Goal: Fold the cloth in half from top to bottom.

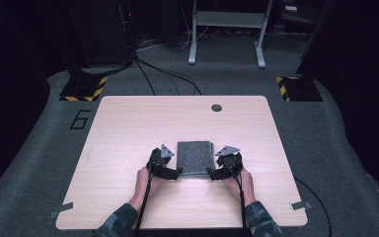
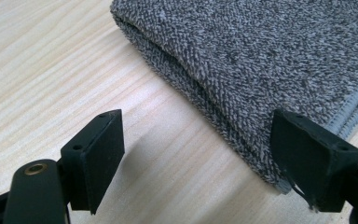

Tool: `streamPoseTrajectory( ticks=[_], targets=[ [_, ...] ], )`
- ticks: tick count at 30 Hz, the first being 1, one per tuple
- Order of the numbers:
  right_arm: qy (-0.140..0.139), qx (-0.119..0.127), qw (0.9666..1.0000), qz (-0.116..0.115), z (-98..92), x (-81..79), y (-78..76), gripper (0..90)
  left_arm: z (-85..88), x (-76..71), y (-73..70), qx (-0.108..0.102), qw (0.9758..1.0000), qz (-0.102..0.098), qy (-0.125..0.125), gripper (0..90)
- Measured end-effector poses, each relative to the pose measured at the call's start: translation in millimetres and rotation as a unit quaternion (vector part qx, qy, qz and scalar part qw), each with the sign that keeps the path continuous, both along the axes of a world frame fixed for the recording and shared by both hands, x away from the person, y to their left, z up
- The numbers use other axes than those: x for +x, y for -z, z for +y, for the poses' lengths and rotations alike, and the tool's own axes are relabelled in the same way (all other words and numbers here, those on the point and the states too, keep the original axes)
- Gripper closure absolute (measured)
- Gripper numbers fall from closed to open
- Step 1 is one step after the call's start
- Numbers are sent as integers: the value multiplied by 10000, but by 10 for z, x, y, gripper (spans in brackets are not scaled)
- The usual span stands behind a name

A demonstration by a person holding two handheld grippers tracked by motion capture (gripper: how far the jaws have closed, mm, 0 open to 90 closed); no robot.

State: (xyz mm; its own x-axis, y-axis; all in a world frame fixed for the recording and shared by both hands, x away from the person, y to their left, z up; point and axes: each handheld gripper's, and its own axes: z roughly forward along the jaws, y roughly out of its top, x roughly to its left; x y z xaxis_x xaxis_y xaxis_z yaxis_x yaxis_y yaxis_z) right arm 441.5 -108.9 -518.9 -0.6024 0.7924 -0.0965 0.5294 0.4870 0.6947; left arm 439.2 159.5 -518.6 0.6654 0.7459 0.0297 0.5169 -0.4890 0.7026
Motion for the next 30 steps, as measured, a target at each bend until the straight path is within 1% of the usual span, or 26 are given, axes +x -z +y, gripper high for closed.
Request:
streamPoseTrajectory(
  ticks=[1,2,4,5,6,7,8,9,10,11,12,13,14,15,16,17,19,20,21,24,25,26,28,29,30],
  targets=[
    [75,23,10000,59,-1,3,4,52,-3,-4,-4,16,10000,-29,-9,181],
    [104,31,9999,40,0,9,9,42,-2,-8,-15,44,10000,-80,-12,175],
    [132,13,9999,-65,2,-16,-6,28,39,-27,-77,5,9998,-179,-43,150],
    [-7,130,9998,-139,-10,-40,-43,13,70,-42,-109,-97,9996,-262,-90,146],
    [-7,130,9998,-139,-10,-40,-43,13,108,-58,-147,-150,9993,-313,-131,146],
    [-35,147,9998,-142,-16,-59,-67,10,153,-73,-189,-180,9992,-331,-135,145],
    [-42,165,9997,-159,-26,-77,-93,7,187,-92,-218,-259,9986,-404,-202,144],
    [-63,179,9997,-182,-45,-88,-119,2,240,-119,-262,-303,9984,-431,-226,143],
    [-75,267,9994,-200,-76,-110,-147,1,270,-137,-289,-333,9981,-451,-243,139],
    [-114,298,9993,-207,-102,-119,-163,1,310,-164,-321,-358,9977,-509,-258,139],
    [-36,373,9991,-174,-121,-144,-186,1,345,-192,-349,-379,9972,-574,-287,139],
    [-79,508,9985,-199,-193,-184,-236,1,391,-225,-383,-389,9969,-617,-304,138],
    [-75,534,9984,-183,-207,-196,-248,0,443,-258,-410,-345,9969,-629,-309,138],
    [-66,521,9984,-215,-237,-220,-276,0,443,-258,-410,-345,9969,-629,-309,137],
    [-71,565,9981,-241,-276,-254,-308,0,489,-290,-428,-319,9972,-608,-311,137],
    [-71,565,9981,-241,-276,-254,-308,0,523,-317,-435,-306,9970,-628,-328,137],
    [-85,660,9973,-313,-365,-326,-362,0,599,-377,-441,-261,9969,-654,-344,137],
    [-74,680,9972,-313,-399,-353,-378,0,646,-409,-438,-274,9969,-657,-337,137],
    [-75,701,9970,-316,-446,-385,-392,0,694,-444,-430,-256,9972,-617,-350,138],
    [-1,630,9973,-380,-592,-486,-417,0,832,-542,-364,-194,9975,-523,-433,137],
    [57,595,9976,-352,-692,-544,-410,0,881,-573,-343,-144,9976,-505,-450,137],
    [57,595,9976,-352,-692,-544,-410,0,928,-602,-319,-132,9977,-481,-457,137],
    [171,521,9978,-366,-794,-590,-378,0,1030,-650,-278,-102,9982,-407,-434,143],
    [195,528,9978,-339,-852,-607,-355,0,1083,-668,-260,-104,9984,-352,-433,142],
    [258,545,9977,-303,-910,-626,-329,0,1146,-678,-239,-131,9986,-344,-384,142]
  ],
)
